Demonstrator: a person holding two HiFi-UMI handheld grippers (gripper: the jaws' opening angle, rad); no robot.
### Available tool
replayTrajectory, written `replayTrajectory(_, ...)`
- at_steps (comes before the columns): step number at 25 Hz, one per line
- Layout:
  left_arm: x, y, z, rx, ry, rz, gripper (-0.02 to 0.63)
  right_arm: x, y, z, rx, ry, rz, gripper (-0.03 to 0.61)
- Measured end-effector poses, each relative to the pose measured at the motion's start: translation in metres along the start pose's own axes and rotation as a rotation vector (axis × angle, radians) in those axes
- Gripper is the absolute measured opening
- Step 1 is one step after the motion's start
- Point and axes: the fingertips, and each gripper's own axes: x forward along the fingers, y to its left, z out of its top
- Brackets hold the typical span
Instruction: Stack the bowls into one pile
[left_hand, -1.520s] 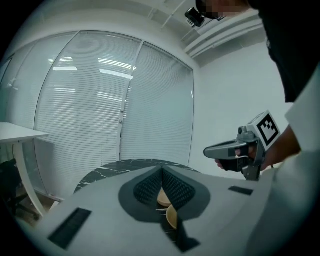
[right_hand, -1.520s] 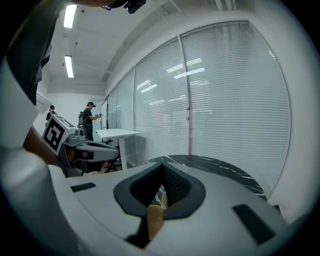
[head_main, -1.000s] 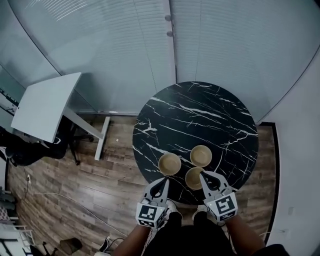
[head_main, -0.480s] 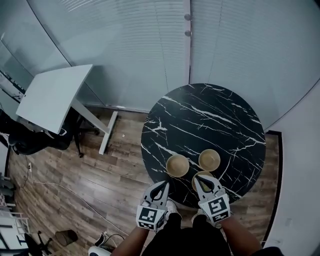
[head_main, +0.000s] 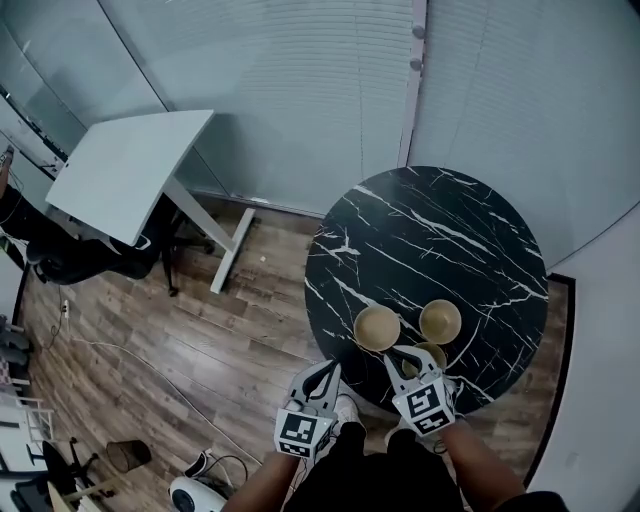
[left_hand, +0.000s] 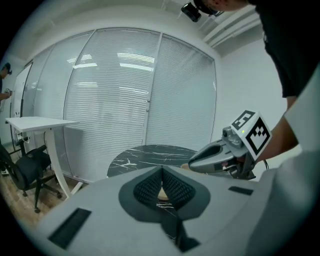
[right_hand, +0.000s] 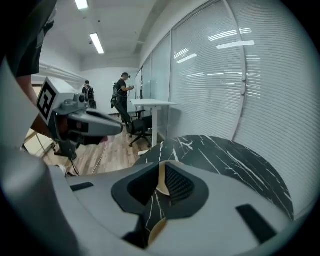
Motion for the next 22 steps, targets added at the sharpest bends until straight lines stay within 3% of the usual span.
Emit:
replayTrajectory(7, -0.014, 0.018, -0.006, -0.012, 0.002, 0.033, 0.014, 0.032, 0.021, -0.029, -0.137, 0.163, 0.056, 0.121)
replayTrajectory(14, -0.018, 0.025, -0.003, -0.004, -0.014, 0.037, 0.014, 0.06, 0.031, -0.057, -0.327, 0.325, 0.071, 0.141)
replayTrajectory(22, -0.02, 0.03, -0.01, -0.015, -0.011, 0.041, 0.014, 0.079, 0.028, -0.076, -0.457, 0.401, 0.078, 0.146)
